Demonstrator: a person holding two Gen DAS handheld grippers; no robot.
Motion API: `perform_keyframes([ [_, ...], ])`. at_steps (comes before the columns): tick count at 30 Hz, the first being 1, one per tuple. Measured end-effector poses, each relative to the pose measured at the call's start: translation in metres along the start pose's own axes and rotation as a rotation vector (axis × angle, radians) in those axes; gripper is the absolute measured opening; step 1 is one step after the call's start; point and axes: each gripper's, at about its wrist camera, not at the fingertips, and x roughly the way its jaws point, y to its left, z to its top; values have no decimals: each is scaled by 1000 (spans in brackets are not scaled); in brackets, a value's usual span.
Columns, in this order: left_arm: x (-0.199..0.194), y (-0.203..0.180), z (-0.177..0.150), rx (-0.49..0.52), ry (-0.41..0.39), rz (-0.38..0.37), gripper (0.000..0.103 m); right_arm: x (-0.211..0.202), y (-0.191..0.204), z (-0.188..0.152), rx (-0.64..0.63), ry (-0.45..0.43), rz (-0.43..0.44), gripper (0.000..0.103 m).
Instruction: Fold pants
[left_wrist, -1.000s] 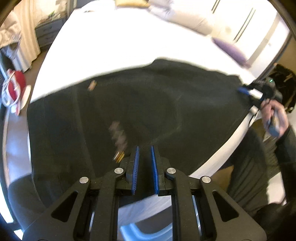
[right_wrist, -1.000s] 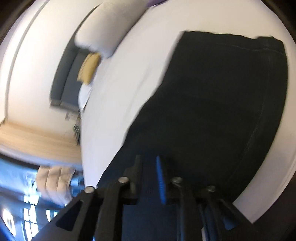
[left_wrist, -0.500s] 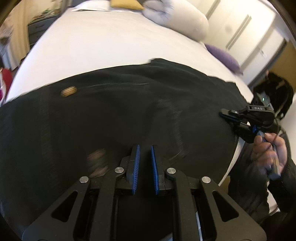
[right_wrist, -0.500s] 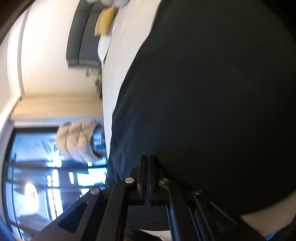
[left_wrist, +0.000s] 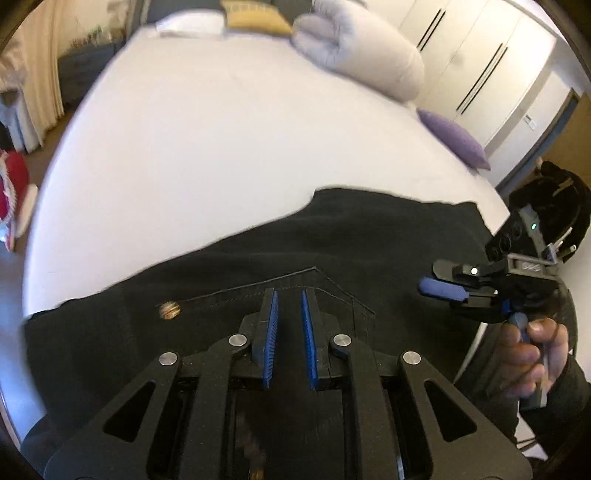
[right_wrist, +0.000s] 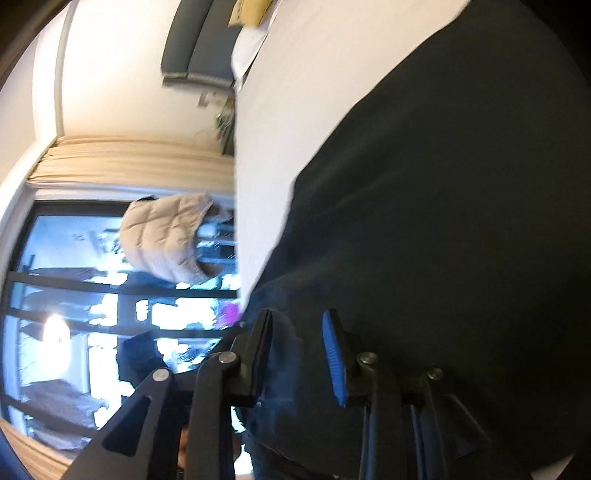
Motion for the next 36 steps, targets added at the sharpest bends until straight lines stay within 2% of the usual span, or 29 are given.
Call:
perform_keyframes([
  [1,17,7,2,-13,31,28,12,12,-3,6,27,12,-17,31],
  [2,28,13,2,-20,57,32,12,20,-8,10,54,23,-55,25],
  [3,36,22,-3,-29,71,29,12,30,-8,17,75,33,-79,10],
  [4,38,29,-6,-42,64,11,12,36,-9,22,84,23,-99,2],
  [6,36,39,-6,-67,51,-5,10,31,-18,29,96,-50,-151,0],
  [8,37,44,-5,-78,46,-7,8,15,-23,39,142,-170,-175,0],
  [10,40,53,-3,-99,45,-24,7,5,-14,47,122,-229,-226,10],
  [12,41,52,0,-97,45,-15,7,23,9,47,55,-171,-207,13],
  [15,49,43,7,-76,48,12,7,77,49,40,-62,-39,-161,16],
  [18,51,44,11,-76,56,4,7,122,52,44,-77,32,-159,17],
  [19,53,45,12,-71,59,1,7,133,45,52,-40,36,-147,14],
  [20,53,48,12,-68,60,-5,7,131,35,58,-2,24,-137,3],
  [21,52,51,11,-69,59,-10,7,131,25,67,38,-2,-125,0],
  [24,56,59,12,-94,55,-34,6,117,4,79,124,-115,-104,0],
  [26,56,60,11,-95,47,-39,6,64,-23,93,186,-209,-99,0],
  [29,56,60,10,-89,41,-34,6,-11,-43,104,207,-380,-191,0],
  [31,59,59,10,-85,37,-28,6,-63,-53,99,269,-509,-218,7],
  [32,58,59,8,-84,36,-25,6,-82,-53,94,282,-546,-189,14],
  [34,46,58,4,-82,38,-10,6,-120,-55,76,239,-536,-115,19],
  [36,37,49,8,-127,46,40,6,-108,-39,53,188,-441,-2,32],
])
